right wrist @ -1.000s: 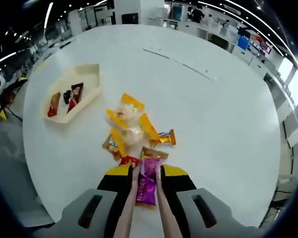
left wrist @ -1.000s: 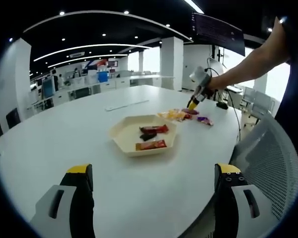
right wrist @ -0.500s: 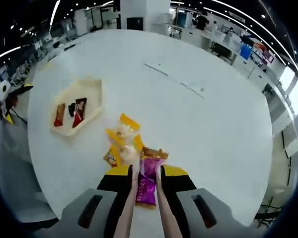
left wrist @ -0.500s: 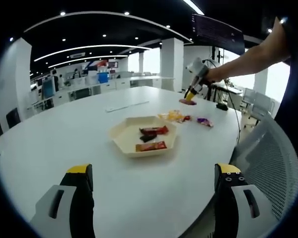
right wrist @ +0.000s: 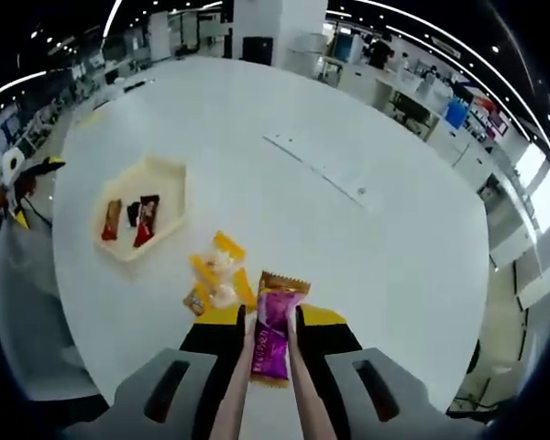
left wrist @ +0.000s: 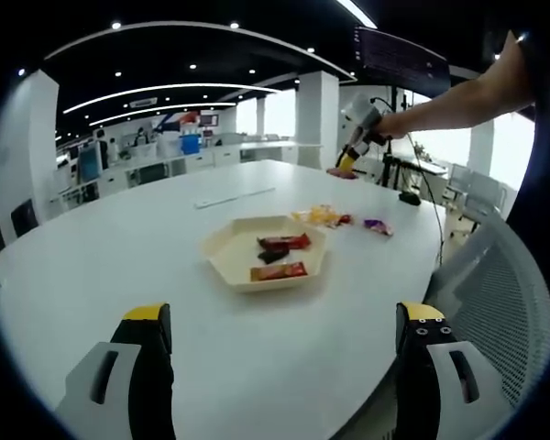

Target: Place the target food into the container with the food tongs after gripping and lifting it, then release it inside without dropping or visibly crushing the food.

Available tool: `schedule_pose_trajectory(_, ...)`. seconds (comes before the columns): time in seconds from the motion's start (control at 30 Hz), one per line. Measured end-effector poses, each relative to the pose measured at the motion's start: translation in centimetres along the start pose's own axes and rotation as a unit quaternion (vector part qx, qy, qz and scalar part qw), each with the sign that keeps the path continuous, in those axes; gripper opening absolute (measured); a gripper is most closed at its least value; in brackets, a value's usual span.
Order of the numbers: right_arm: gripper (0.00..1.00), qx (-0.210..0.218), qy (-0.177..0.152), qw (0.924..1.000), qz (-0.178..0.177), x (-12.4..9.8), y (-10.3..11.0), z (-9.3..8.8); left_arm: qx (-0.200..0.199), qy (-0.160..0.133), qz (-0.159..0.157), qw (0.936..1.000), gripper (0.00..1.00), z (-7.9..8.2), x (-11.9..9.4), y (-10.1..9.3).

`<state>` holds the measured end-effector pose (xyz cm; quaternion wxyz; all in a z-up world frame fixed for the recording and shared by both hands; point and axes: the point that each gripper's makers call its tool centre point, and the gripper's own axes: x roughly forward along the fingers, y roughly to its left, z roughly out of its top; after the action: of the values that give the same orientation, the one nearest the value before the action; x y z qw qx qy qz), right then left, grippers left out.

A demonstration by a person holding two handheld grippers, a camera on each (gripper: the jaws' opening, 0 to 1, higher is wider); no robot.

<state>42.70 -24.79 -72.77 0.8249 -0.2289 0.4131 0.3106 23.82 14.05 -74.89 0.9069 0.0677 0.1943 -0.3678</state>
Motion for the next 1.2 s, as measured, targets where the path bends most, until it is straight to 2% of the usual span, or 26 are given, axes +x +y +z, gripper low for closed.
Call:
schedule_pose_trajectory(0.7, 0.21, -0.013, 0.001, 0.9999, 0.009, 0.1, 0.7, 2.1, 0.0, -0.001, -0.001, 1.0, 0.99, 0.0, 0.0, 0.0)
schedule_pose_trajectory(1.2, 0.21, -0.031, -0.006, 0.9991, 0.03, 1.6, 3.5, 5.0, 0.001, -0.003, -0.002, 1.0, 0.99, 0.2, -0.1, -0.1)
